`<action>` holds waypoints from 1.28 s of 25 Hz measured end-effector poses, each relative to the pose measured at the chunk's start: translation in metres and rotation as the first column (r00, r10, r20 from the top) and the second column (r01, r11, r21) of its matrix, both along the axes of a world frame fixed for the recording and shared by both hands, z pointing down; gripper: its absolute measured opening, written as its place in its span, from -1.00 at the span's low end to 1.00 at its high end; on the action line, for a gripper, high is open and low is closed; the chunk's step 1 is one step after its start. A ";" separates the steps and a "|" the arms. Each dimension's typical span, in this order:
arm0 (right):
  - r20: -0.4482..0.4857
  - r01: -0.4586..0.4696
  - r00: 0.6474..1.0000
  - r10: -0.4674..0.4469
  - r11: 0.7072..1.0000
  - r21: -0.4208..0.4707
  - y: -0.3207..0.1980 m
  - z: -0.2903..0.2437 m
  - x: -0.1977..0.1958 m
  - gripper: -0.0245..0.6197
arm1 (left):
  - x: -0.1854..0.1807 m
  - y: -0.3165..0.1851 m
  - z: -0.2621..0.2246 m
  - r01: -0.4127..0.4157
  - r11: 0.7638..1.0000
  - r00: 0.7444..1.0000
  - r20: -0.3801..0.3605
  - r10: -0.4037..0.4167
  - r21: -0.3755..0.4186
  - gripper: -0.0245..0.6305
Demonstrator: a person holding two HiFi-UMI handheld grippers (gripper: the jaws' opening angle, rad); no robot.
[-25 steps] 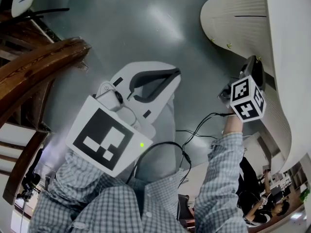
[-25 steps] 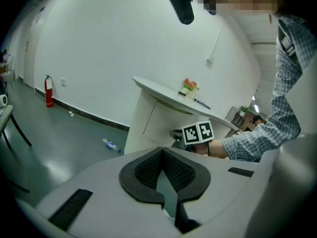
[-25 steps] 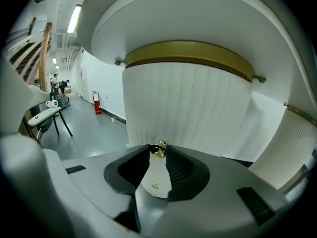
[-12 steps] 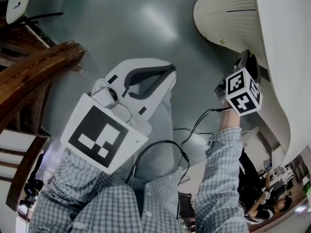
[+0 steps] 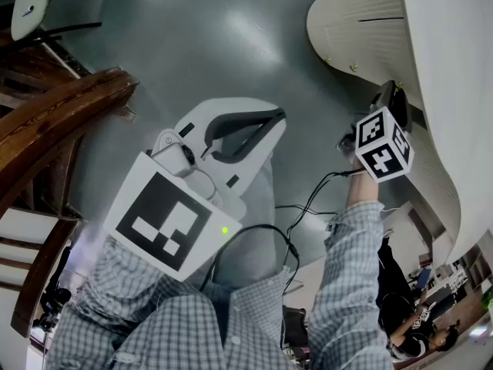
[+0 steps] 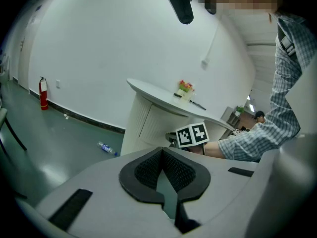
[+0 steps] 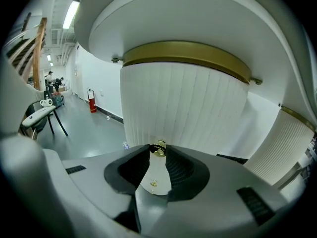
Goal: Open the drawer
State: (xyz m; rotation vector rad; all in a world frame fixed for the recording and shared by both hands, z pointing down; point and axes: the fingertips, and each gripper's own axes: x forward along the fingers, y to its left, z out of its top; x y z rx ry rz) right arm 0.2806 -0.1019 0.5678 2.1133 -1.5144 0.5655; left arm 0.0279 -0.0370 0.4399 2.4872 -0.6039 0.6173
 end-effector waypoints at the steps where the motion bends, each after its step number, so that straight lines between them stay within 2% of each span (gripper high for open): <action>1: 0.000 -0.003 1.000 0.003 1.000 -0.001 0.000 0.000 0.000 -0.62 | 0.000 0.000 0.000 -0.002 1.000 1.000 -0.001 0.002 0.000 -0.91; 14: -0.002 -0.020 1.000 0.019 1.000 -0.010 0.005 0.000 0.001 -0.62 | -0.002 -0.002 -0.002 -0.003 1.000 1.000 -0.005 0.003 0.007 -0.91; 19: 0.003 0.007 1.000 -0.007 1.000 -0.031 0.037 0.002 -0.022 -0.62 | -0.004 -0.001 -0.004 -0.009 1.000 1.000 -0.010 0.009 0.004 -0.91; 32: 0.074 -0.032 0.996 0.039 0.995 -0.096 0.112 0.003 -0.080 -0.62 | -0.007 0.011 -0.017 -0.047 0.999 0.998 -0.028 0.047 0.015 -0.91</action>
